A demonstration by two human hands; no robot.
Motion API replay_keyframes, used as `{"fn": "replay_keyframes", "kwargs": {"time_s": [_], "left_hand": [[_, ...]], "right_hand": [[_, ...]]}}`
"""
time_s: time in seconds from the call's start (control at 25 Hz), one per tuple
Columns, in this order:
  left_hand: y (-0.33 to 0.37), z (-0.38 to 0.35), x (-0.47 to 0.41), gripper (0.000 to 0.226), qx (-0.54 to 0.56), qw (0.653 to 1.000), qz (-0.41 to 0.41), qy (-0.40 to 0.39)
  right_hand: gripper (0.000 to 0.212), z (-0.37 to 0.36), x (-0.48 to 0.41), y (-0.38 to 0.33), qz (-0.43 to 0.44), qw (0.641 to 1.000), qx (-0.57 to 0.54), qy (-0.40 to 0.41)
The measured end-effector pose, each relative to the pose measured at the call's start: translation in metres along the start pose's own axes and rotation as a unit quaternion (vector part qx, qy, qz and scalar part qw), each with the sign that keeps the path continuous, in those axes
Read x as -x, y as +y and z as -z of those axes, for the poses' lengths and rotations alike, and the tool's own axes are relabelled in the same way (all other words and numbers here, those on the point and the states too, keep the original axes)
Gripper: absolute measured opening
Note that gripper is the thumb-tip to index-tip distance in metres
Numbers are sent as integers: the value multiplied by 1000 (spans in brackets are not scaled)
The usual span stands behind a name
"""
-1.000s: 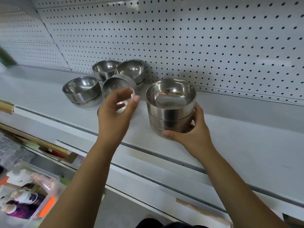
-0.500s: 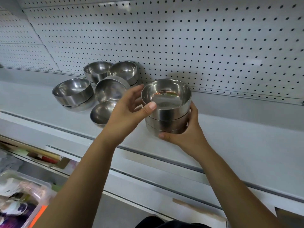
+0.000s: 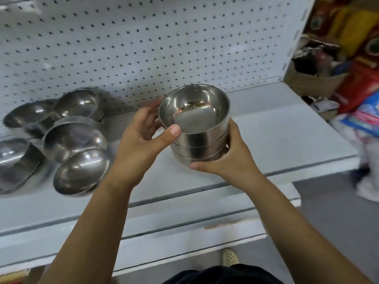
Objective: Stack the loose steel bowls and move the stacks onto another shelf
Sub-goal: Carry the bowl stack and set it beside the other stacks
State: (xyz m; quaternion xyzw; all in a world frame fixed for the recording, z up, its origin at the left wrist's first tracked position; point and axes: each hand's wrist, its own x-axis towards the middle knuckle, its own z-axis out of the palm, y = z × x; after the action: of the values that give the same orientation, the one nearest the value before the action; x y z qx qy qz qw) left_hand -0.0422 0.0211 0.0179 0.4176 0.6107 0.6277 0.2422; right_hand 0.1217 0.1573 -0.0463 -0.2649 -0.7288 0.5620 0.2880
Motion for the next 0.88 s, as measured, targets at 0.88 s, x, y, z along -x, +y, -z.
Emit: {"fn": "replay_keyframes", "kwargs": {"time_s": [0.88], "left_hand": [[28, -356, -4, 66, 127, 883, -22, -450]], "right_hand": [[125, 250, 229, 39, -41, 897, 47, 438]]}}
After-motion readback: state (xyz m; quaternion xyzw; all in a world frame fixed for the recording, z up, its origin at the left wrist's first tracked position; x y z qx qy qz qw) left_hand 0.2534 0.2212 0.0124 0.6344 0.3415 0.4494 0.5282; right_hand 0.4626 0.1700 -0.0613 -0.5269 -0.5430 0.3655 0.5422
